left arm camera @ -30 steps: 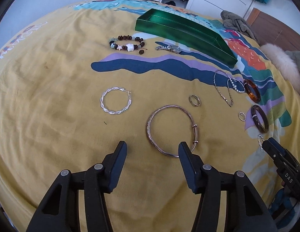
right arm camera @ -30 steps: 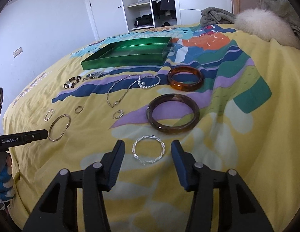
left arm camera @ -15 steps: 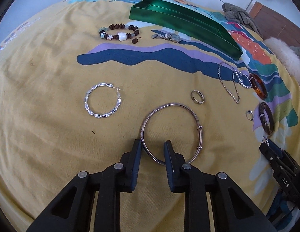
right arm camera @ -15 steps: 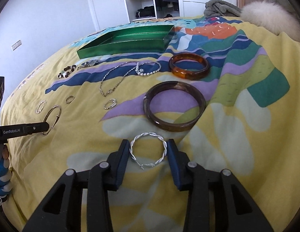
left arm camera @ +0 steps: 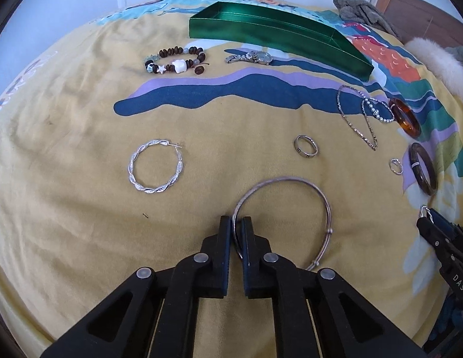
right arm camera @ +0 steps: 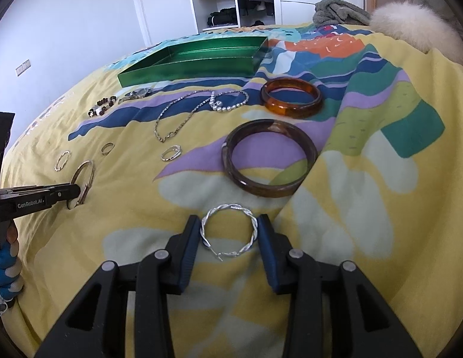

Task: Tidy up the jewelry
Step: 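Carry the bangle into the green tray with the left gripper while the right drops the hoop there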

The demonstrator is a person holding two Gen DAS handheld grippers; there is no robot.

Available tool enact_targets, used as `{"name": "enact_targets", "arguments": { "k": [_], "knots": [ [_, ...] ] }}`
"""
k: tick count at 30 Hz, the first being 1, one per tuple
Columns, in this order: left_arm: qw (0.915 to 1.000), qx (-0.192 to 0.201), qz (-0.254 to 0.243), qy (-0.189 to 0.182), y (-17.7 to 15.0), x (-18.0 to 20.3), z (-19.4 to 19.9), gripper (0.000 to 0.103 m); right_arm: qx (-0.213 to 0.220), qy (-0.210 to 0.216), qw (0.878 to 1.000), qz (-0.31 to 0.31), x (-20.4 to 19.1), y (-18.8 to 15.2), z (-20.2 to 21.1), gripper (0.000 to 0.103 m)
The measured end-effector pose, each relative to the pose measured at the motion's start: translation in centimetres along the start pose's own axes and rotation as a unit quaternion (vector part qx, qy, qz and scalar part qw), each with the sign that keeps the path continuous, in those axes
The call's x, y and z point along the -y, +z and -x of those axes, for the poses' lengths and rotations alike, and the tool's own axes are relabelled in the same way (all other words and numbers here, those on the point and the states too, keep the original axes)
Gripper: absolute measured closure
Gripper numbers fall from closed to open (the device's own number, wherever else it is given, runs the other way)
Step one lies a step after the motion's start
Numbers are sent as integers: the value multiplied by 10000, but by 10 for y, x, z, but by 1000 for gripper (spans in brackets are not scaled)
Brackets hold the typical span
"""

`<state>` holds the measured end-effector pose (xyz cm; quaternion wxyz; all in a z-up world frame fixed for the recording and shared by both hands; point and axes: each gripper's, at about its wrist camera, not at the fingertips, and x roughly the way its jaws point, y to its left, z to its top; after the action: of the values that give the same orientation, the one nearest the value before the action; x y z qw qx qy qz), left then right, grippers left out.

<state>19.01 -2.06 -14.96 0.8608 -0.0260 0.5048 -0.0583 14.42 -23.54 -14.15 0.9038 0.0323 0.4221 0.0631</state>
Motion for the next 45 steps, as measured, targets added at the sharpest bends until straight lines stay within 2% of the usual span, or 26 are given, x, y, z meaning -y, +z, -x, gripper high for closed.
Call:
{"name": "enact_targets", "arguments": {
  "k": [7,15,27,36,41,45],
  "knots": [
    [9989,286,-332,153,-14,3,24,99,121,42,9999,-37,-14,-18,27,66],
    [9960,666,-558,216,-23,2,65,99,446,81,9989,-144,-30,-29,70,66],
    [9882,1375,-664,83,-18,-8,140,99,1036,19,9946,89,-68,-16,134,66],
    [9797,1918,-560,-179,20,-20,199,99,1598,19,9866,321,-90,30,174,66],
    [9760,2131,-373,-247,61,-34,217,99,1868,46,9817,358,-90,72,184,66],
    [9737,2243,-348,-177,102,-39,216,99,1984,11,9793,390,-86,116,178,66]
  ]
}}
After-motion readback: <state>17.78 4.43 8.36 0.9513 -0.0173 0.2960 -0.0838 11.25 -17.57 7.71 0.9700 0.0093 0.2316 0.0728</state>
